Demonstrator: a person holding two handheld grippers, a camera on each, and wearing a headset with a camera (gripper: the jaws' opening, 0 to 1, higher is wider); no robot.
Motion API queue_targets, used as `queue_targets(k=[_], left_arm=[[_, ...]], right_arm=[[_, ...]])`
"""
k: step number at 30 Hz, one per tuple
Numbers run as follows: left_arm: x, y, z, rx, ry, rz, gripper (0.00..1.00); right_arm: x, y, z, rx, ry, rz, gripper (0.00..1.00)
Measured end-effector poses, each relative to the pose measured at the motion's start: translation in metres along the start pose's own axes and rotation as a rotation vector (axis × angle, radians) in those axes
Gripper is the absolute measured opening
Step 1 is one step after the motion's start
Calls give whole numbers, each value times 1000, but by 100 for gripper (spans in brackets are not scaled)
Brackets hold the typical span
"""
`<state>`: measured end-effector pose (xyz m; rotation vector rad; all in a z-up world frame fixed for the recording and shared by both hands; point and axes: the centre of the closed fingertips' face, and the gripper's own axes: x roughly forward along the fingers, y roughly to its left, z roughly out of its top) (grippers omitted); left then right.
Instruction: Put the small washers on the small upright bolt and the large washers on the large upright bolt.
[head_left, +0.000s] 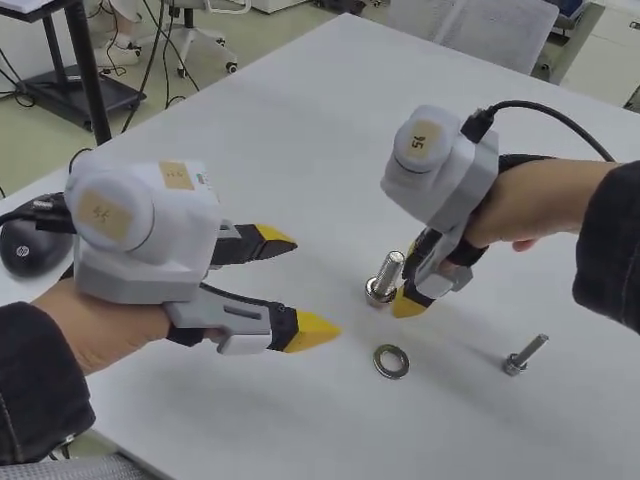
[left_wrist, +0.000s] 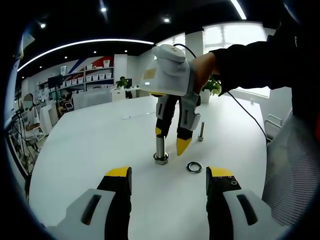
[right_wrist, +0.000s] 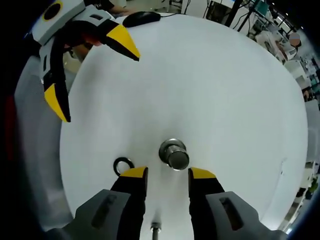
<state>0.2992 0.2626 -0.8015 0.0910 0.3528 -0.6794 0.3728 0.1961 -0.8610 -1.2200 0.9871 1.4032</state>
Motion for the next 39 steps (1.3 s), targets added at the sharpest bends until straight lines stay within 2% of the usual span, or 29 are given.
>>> queue_targets(k=[11, 12, 18, 29, 39], left_arm=[[0, -1, 3, 6, -4, 0, 59], [0, -2, 3, 7, -4, -1, 59], [-1, -2, 3, 9, -4, 2, 59], [-1, -3, 3, 11, 2, 3, 59], [-3, -3, 4, 15, 1, 4, 59]], right_arm=[[-10, 19, -7, 28, -19, 3, 34], [-8, 17, -8, 29, -19, 5, 34], [-6, 34, -11, 34, -24, 22, 34], [-2, 51, -12, 41, -38, 45, 34], [5, 60, -12, 35, -32, 48, 35]])
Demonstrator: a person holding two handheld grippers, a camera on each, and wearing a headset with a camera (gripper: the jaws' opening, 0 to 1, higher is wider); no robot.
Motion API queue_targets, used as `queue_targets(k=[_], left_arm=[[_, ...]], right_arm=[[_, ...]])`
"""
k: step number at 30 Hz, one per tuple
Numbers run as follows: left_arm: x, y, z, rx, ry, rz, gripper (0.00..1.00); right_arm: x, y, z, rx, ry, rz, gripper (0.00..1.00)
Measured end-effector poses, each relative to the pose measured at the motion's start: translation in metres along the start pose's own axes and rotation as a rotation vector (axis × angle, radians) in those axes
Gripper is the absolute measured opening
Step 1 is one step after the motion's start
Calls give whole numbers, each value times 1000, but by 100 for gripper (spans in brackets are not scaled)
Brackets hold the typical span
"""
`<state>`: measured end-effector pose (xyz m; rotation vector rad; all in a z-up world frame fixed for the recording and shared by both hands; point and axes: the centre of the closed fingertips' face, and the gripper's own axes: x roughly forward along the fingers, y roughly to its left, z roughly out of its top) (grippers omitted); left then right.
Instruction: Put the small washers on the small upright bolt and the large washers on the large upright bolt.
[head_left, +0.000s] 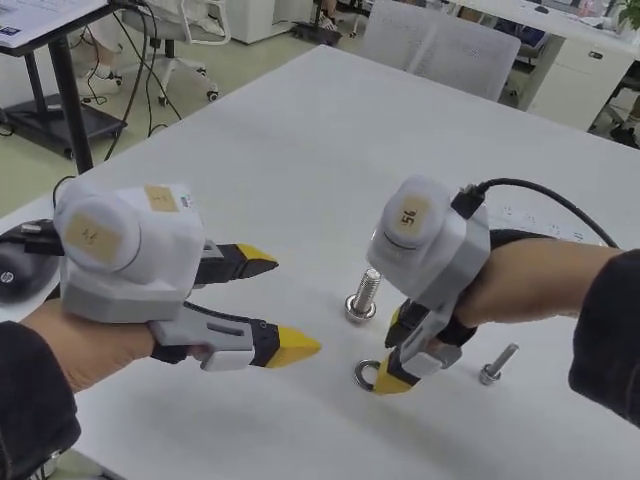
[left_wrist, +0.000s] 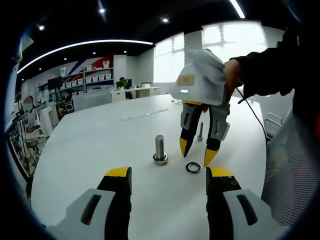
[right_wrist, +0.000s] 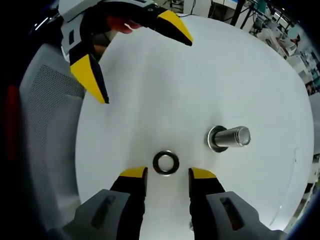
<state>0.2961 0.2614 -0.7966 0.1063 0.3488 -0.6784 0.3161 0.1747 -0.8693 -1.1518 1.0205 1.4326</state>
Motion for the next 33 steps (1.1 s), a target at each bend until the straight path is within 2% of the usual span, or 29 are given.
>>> queue_targets(k=[15, 33], left_arm=[[-3, 2, 0, -3, -9, 8, 59], [-2, 1, 0, -2, -8, 5, 59]], right_arm=[[13, 2, 0, -15, 30, -18, 33], [13, 4, 1, -20, 40, -26, 27]])
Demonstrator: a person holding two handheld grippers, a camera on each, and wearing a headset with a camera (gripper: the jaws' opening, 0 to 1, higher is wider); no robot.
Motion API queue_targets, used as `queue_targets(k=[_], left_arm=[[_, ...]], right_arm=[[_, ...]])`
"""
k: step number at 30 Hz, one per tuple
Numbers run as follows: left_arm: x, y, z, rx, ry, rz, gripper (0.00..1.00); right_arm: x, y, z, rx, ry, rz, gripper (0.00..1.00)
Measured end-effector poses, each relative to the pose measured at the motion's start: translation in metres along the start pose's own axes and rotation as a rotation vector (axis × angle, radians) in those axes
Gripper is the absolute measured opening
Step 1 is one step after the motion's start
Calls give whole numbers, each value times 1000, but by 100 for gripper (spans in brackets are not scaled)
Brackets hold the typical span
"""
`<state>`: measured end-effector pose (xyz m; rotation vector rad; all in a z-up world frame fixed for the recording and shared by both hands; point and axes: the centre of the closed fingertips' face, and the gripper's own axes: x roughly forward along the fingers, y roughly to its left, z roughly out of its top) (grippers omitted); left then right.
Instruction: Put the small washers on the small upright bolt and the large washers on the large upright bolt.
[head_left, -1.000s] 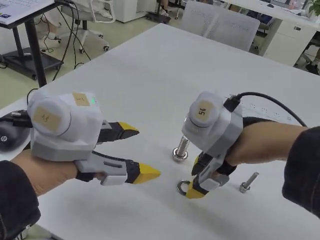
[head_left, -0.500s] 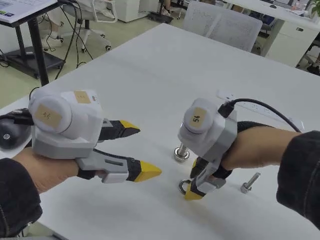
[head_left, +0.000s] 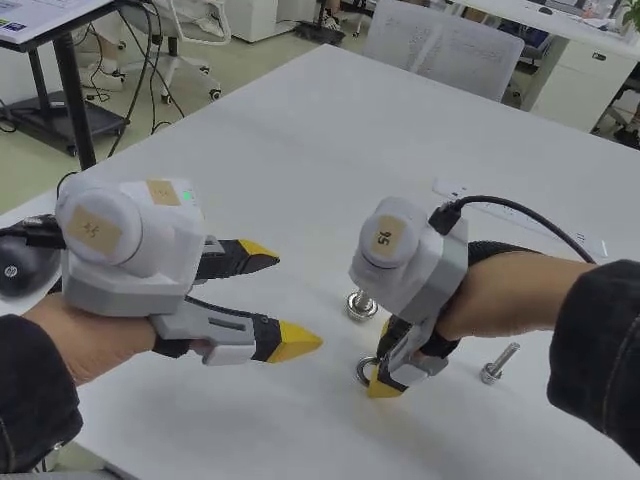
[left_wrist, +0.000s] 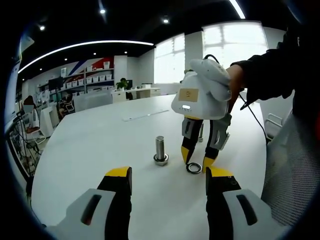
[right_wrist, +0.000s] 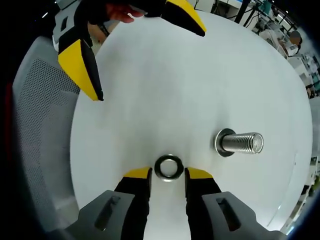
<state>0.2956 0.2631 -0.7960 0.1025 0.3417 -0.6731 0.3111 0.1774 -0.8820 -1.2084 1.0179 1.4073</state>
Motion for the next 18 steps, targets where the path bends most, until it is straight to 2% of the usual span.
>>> queue_targets(k=[3, 13, 18], left_arm=[[0, 0, 0, -1, -1, 1, 59], [1, -1, 0, 3, 4, -2, 58], [1, -1, 0, 2, 3, -1, 58]], right_arm=[[-1, -4, 1, 14, -9, 2, 24], [-1, -1, 2, -11, 9, -10, 23], [-2, -2, 1, -1, -1, 3, 23]])
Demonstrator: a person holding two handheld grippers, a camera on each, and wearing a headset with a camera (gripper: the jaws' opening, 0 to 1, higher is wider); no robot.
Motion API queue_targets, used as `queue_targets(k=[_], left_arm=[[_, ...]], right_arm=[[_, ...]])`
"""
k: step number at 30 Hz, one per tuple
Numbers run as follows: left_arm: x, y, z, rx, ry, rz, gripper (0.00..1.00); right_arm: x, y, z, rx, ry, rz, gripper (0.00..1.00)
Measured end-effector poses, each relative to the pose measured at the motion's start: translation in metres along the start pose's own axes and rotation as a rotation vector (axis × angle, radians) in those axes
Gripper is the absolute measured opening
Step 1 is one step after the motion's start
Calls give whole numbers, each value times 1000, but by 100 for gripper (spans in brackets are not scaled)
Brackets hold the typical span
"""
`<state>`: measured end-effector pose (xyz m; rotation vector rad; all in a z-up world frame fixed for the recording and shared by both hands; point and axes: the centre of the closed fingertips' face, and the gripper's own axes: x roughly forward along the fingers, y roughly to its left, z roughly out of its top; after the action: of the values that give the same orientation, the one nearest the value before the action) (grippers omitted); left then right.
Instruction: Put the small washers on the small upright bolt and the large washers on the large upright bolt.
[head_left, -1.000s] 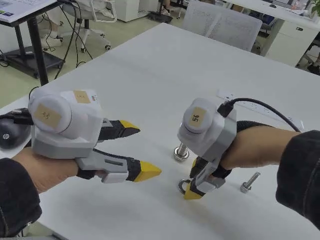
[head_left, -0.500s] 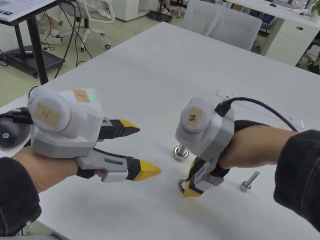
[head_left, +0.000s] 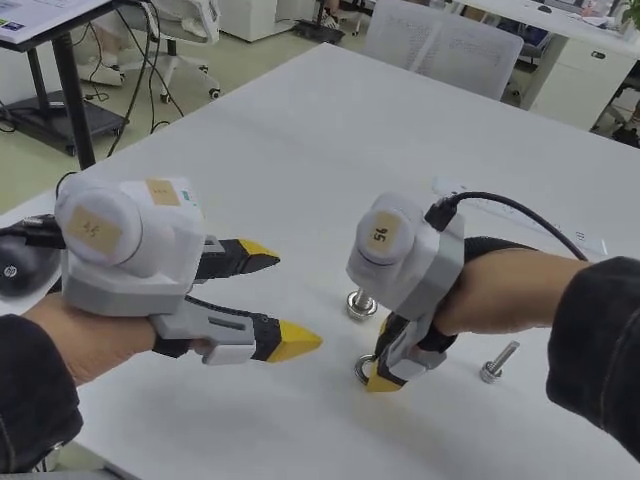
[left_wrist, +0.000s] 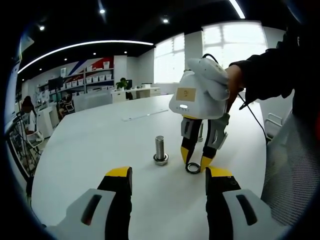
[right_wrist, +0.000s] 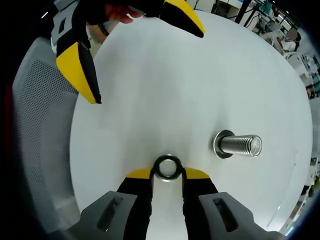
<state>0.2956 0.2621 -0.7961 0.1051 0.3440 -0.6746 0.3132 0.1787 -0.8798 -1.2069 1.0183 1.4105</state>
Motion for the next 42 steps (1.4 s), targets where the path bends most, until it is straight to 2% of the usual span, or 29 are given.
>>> queue_targets(k=[9, 15, 25, 32, 42], left_arm=[[0, 0, 0, 0, 1, -1, 58], [1, -2, -1, 1, 6, -7, 58], [1, -4, -1, 2, 7, -11, 58], [1, -3, -1, 3, 5, -9, 58], [1, -2, 0, 3, 0, -7, 58]], right_arm=[[-2, 2, -4, 7, 1, 17, 23], [-15, -1, -6, 25, -11, 17, 23], [-36, -8, -9, 37, -24, -6, 23], [-57, -15, -2, 31, -43, -38, 23], [-71, -30, 7, 9, -53, -77, 23]])
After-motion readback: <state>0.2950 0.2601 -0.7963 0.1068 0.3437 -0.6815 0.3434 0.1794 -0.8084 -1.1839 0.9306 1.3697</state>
